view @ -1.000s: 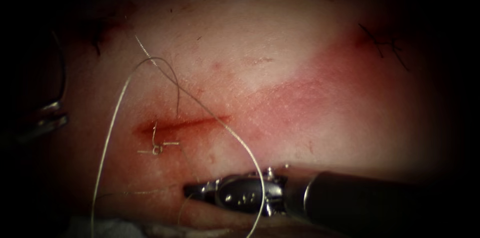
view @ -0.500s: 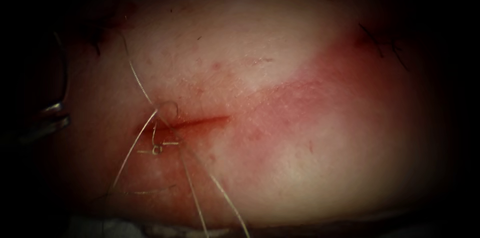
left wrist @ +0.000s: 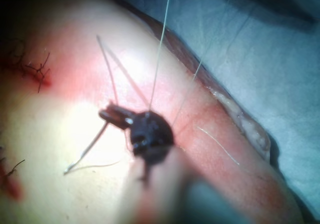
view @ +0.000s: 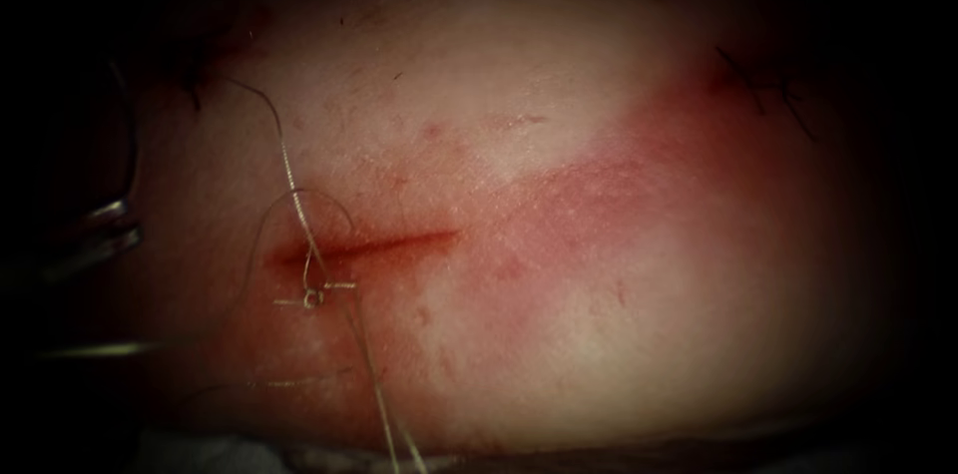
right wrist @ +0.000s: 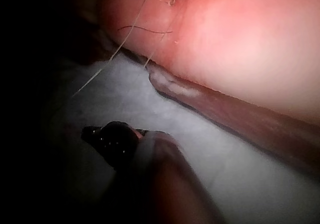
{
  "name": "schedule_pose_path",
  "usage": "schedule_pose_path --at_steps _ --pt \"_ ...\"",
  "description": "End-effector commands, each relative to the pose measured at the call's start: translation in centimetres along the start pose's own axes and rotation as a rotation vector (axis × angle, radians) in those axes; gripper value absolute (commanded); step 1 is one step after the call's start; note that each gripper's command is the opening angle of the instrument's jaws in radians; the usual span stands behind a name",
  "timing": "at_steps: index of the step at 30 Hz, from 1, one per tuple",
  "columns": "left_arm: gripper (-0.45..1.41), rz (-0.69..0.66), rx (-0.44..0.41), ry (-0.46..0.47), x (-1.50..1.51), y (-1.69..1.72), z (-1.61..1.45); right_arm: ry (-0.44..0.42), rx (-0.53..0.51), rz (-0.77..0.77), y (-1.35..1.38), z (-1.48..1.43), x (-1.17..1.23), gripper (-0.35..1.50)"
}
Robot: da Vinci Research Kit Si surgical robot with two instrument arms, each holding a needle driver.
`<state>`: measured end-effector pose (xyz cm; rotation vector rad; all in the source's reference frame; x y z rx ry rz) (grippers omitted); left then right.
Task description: Wound Closure
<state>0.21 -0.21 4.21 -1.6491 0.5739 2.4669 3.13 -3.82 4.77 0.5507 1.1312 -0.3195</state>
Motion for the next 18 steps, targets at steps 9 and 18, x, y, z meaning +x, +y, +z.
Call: schedule_pose_path --at_steps 9,18 --pt "-0.45 0.004 -0.003 0.001 -0.03 0.06 0.04 0.012 -0.211 0.017 0.24 -0.26 0.06 1.38" --pt "-0.45 0.004 -0.003 0.001 -0.04 0.05 0.03 -0.047 -0.577 0.206 0.97 -1.96 -0.88 1.46"
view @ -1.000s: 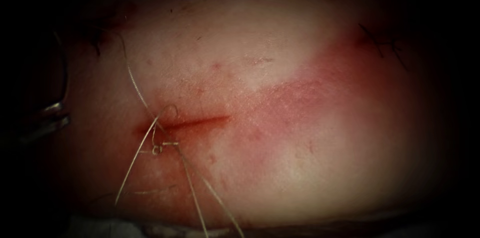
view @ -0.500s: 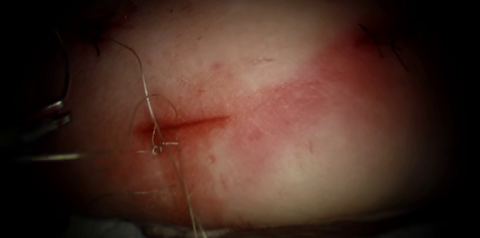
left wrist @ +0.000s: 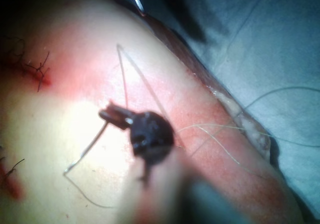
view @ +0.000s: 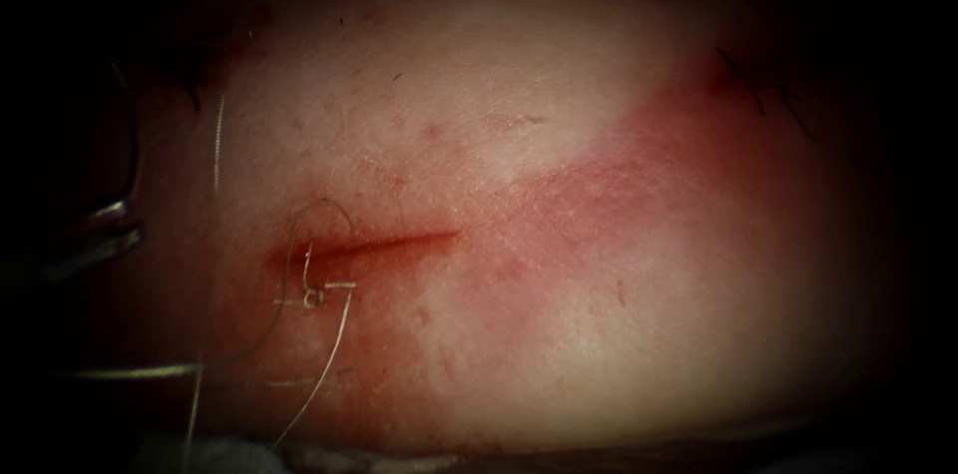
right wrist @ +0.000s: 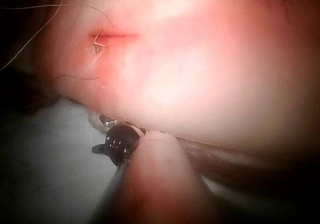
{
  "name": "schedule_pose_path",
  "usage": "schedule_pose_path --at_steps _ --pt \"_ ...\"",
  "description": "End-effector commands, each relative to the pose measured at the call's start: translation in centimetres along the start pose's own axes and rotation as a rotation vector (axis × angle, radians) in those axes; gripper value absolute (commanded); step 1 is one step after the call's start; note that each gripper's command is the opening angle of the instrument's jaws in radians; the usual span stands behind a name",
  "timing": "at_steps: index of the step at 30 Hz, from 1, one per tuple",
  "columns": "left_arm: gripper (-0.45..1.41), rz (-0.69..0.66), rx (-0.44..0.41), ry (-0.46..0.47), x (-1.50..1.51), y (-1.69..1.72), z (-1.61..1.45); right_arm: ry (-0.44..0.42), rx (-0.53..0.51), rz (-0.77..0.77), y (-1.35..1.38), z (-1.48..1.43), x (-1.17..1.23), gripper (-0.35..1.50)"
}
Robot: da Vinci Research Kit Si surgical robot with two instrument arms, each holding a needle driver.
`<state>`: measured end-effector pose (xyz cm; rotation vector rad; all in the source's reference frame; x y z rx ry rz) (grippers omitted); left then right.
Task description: Wound Closure
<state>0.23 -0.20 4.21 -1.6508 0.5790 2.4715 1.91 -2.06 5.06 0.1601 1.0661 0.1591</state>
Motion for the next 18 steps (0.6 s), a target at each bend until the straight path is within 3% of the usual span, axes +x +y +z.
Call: schedule_pose_path --at_steps 1,4,8,13,18 --pt "-0.45 -0.003 -0.003 0.001 -0.03 0.06 0.05 -0.023 -0.045 0.02 0.29 -0.17 -0.26 1.46" --pt "-0.45 -0.002 -0.001 0.0 -0.03 0.07 0.06 -0.004 -0.11 0.018 0.62 -0.31 -0.41 1.46" --pt "-0.45 -0.001 0.004 -0.001 -0.03 0.09 0.08 0.028 -0.113 -0.055 0.76 -0.01 -0.38 1.35" --pt "-0.45 -0.001 0.004 -0.001 -0.03 0.09 0.09 0.04 -0.117 -0.162 0.92 0.7 -0.23 1.3" --pt "-0.45 -0.001 0.004 -0.001 -0.03 0.1 0.08 0.028 -0.076 -0.244 0.92 1.59 -0.39 1.26"
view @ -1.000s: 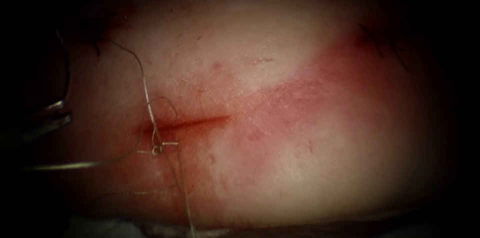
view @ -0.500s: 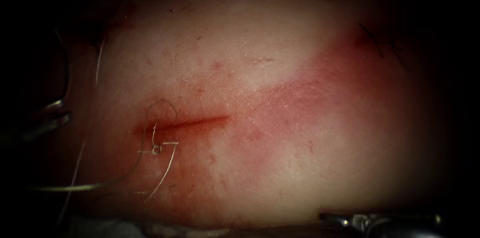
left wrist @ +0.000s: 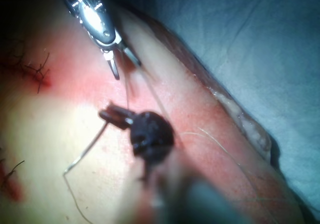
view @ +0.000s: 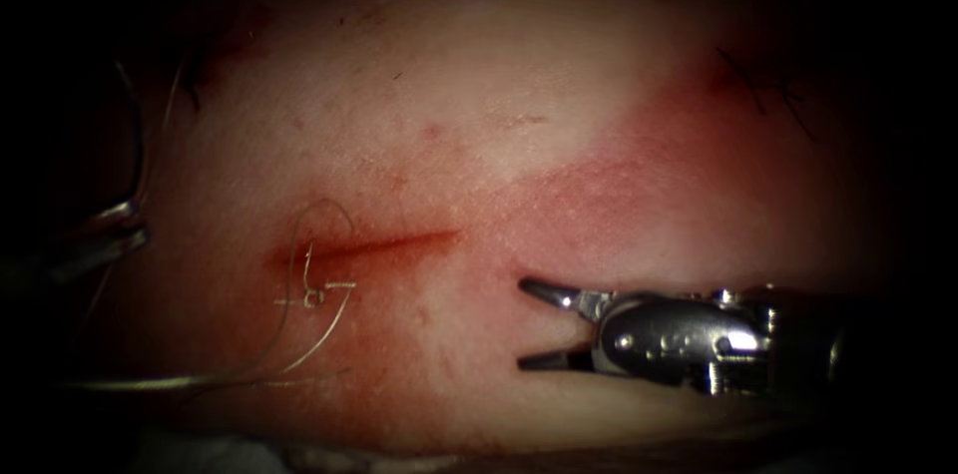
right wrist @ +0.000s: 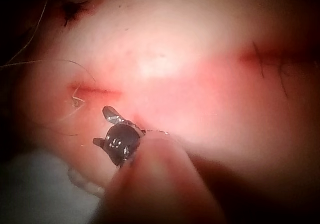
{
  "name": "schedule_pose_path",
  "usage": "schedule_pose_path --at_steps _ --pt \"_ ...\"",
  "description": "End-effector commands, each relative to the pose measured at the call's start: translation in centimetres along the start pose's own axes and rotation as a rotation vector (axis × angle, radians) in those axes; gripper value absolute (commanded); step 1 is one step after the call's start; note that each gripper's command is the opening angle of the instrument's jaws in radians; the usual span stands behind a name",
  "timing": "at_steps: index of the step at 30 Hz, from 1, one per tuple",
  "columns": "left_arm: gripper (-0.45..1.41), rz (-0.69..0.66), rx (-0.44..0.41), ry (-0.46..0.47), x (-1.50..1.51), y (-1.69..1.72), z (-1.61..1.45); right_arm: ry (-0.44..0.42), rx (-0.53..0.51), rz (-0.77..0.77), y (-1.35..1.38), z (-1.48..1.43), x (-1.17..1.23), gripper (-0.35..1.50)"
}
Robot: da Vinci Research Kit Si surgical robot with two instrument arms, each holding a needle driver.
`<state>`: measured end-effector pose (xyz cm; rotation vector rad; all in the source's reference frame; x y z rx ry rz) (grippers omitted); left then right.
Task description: Wound Closure
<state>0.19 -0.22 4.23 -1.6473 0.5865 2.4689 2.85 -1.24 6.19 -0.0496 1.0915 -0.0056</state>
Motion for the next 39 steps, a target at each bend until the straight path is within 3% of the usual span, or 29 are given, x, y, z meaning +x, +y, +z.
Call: schedule_pose_path --at_steps 1,5,10,17,24,27,28,29,30,39 --pt "-0.45 -0.002 -0.002 0.001 -0.03 0.06 0.05 0.005 0.017 -0.013 -0.14 0.4 -0.05 1.24" --pt "-0.45 -0.002 -0.002 0.001 -0.03 0.06 0.04 -0.009 0.027 -0.044 -0.31 1.07 -0.24 1.19" --pt "-0.45 -0.002 -0.002 0.0 -0.02 0.07 0.03 -0.038 0.014 -0.064 -0.31 1.53 -0.51 1.18" --pt "-0.45 -0.002 -0.002 0.0 -0.02 0.07 0.03 -0.06 0.008 -0.083 -0.3 1.81 -0.81 1.11" --pt "-0.45 -0.002 -0.002 0.0 -0.02 0.07 0.03 -0.042 0.012 -0.081 -0.27 2.07 -0.78 1.08" --pt "-0.45 -0.002 -0.003 0.001 -0.02 0.07 0.02 -0.035 0.02 -0.09 -0.26 2.1 -0.77 0.89" --pt "-0.45 -0.002 -0.003 0.001 -0.02 0.07 0.02 -0.032 0.037 -0.078 -0.26 2.09 -0.77 0.57" --pt "-0.45 -0.002 -0.003 0.001 -0.02 0.07 0.02 -0.042 0.07 -0.071 -0.26 2.08 -0.78 0.04" --pt "-0.45 -0.002 -0.003 0.001 -0.02 0.07 0.02 -0.054 0.088 -0.072 -0.26 2.08 -0.78 -0.32" --pt "-0.45 -0.002 -0.003 0.001 -0.02 0.06 0.02 -0.07 0.145 -0.018 -0.36 1.87 -0.71 -0.35"
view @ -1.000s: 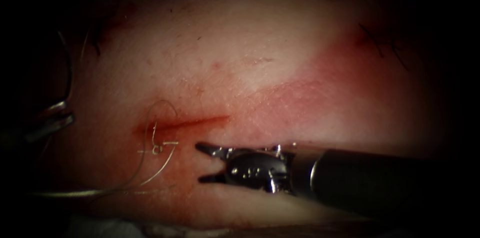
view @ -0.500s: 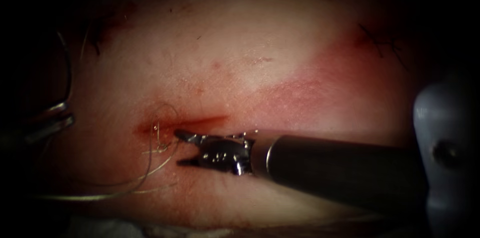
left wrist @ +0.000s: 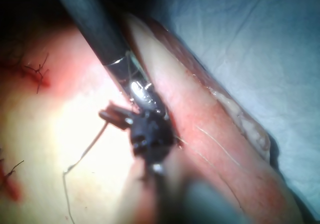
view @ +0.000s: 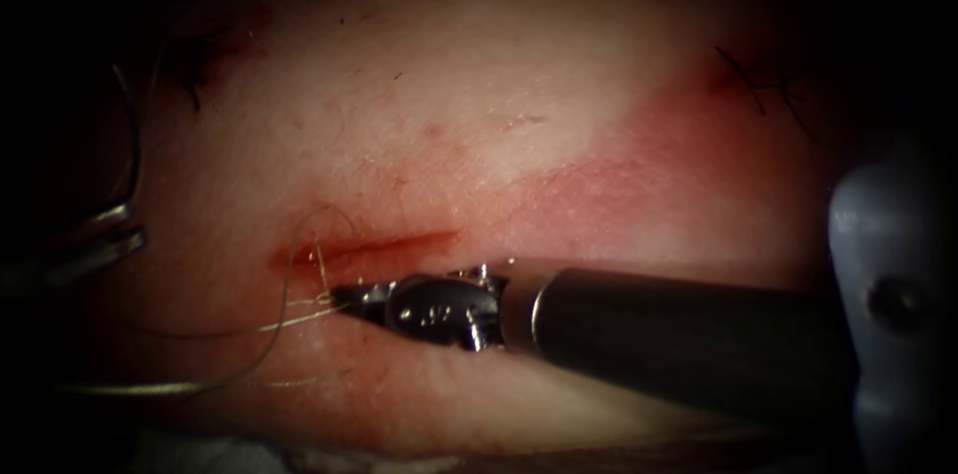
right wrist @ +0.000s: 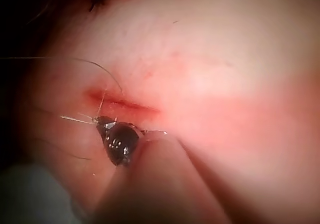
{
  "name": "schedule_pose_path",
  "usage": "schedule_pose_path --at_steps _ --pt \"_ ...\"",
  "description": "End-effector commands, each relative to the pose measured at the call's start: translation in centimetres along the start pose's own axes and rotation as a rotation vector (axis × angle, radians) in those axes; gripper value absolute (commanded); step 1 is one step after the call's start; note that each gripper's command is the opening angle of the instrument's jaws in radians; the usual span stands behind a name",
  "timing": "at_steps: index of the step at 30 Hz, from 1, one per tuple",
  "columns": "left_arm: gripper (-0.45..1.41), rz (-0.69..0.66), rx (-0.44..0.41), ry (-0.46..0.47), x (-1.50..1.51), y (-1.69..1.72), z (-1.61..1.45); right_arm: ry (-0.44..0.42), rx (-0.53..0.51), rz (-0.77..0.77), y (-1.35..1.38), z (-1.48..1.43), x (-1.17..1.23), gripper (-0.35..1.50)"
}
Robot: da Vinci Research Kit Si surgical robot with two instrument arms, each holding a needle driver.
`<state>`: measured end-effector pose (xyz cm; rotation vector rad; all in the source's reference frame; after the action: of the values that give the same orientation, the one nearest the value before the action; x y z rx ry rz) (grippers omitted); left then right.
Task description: Wound Closure
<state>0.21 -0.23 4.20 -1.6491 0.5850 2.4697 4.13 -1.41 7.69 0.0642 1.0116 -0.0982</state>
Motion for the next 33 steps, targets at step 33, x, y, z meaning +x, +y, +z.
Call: schedule_pose_path --at_steps 33 --pt "-0.45 -0.003 0.0 0.0 -0.02 0.07 0.09 0.062 0.094 0.012 -1.19 -0.58 0.89 -0.35"
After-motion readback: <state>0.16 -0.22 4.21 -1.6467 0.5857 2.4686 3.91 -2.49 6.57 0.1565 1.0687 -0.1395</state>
